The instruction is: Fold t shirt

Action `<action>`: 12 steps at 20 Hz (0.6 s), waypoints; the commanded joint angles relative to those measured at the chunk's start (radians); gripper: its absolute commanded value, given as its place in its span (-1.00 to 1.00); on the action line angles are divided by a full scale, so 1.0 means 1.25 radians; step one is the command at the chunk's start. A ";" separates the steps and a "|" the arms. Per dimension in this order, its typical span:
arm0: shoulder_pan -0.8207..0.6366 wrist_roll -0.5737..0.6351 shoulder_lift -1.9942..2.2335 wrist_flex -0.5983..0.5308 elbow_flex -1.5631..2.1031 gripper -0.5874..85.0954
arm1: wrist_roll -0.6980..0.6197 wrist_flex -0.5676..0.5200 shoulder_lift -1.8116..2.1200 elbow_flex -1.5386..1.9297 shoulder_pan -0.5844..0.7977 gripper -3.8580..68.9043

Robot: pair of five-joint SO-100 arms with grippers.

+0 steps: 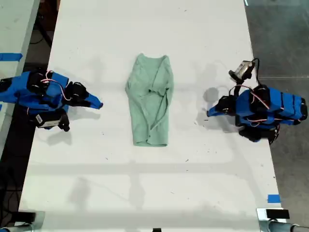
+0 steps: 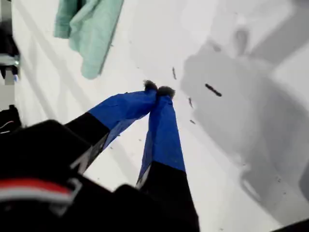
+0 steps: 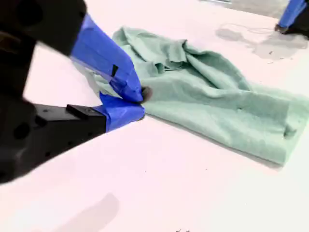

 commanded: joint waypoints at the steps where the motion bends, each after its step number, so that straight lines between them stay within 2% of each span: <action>1: 0.074 -0.017 -0.519 0.077 -0.484 -0.98 | 0.042 -0.011 -0.439 -0.379 -0.076 -0.90; 3: 0.113 -0.001 -0.804 0.160 -0.780 -0.70 | 0.049 -0.018 -0.731 -0.606 -0.135 -0.90; 5: 0.136 0.020 -1.012 0.187 -0.966 -0.61 | 0.031 -0.017 -1.003 -0.816 -0.171 -0.64; 6: 0.140 0.026 -1.084 0.177 -1.006 -0.59 | 0.018 -0.007 -1.120 -0.919 -0.183 -0.43; 7: 0.140 0.026 -1.144 0.161 -1.022 -0.58 | 0.002 -0.002 -1.224 -1.011 -0.191 -0.34; 10: 0.133 0.032 -1.298 0.110 -1.047 -0.53 | -0.022 -0.001 -1.409 -1.163 -0.199 -0.25; 12: 0.112 0.040 -1.373 0.087 -1.054 -0.52 | -0.033 -0.034 -1.459 -1.172 -0.200 -0.25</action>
